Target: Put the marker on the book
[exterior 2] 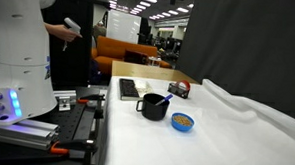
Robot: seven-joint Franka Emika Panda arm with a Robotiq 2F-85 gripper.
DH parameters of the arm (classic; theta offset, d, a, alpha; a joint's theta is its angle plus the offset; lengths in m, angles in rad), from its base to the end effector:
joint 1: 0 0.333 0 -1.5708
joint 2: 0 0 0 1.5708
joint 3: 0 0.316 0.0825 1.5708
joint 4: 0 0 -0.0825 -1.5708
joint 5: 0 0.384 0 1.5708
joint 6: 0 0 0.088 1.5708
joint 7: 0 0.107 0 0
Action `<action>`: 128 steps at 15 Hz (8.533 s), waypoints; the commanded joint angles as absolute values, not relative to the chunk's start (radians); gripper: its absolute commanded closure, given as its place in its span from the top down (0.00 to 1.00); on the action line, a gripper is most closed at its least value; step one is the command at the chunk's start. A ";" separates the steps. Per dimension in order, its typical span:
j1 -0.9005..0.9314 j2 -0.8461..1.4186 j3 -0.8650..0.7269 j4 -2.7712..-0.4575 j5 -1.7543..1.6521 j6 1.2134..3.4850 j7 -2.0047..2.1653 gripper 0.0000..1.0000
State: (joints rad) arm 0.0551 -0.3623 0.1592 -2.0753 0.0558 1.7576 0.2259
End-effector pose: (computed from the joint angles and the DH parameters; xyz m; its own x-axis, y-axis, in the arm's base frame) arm 0.4375 0.1098 0.5796 0.9988 -0.0300 0.0398 -0.0297 -0.9995 -0.0081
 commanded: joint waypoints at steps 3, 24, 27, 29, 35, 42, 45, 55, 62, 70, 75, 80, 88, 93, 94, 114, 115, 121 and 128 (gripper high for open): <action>0.063 -0.360 0.152 -2.072 0.053 1.755 0.228 1.00; 0.075 -0.115 0.135 -2.094 0.054 1.832 0.227 1.00; 0.075 -0.116 0.135 -2.094 0.054 1.832 0.227 1.00; 0.072 -0.112 0.133 -2.101 0.051 1.845 0.235 1.00; 0.071 -0.064 0.124 -2.137 0.035 1.852 0.247 1.00; 0.088 0.022 0.125 -2.158 -0.004 1.858 0.283 1.00; 0.093 0.030 0.121 -2.157 0.000 1.845 0.273 1.00; 0.096 0.061 0.121 -2.141 -0.009 1.843 0.286 1.00; 0.126 0.159 0.127 -2.108 -0.032 1.828 0.296 1.00; 0.150 0.258 0.117 -2.070 -0.047 1.834 0.298 1.00; 0.149 0.255 0.114 -2.082 -0.036 1.846 0.282 1.00; 0.150 0.255 0.114 -2.080 -0.036 1.846 0.283 1.00; 0.146 0.347 0.085 -2.001 -0.045 1.816 0.293 1.00; 0.164 0.453 0.073 -1.940 -0.061 1.799 0.312 1.00; 0.168 0.467 0.072 -1.928 -0.065 1.796 0.315 1.00; 0.181 0.452 0.071 -1.940 -0.074 1.980 0.304 1.00; 0.181 0.453 0.069 -1.940 -0.077 2.002 0.308 1.00; 0.177 0.473 0.066 -1.923 -0.067 2.053 0.300 1.00; 0.177 0.474 0.066 -1.923 -0.067 2.057 0.300 1.00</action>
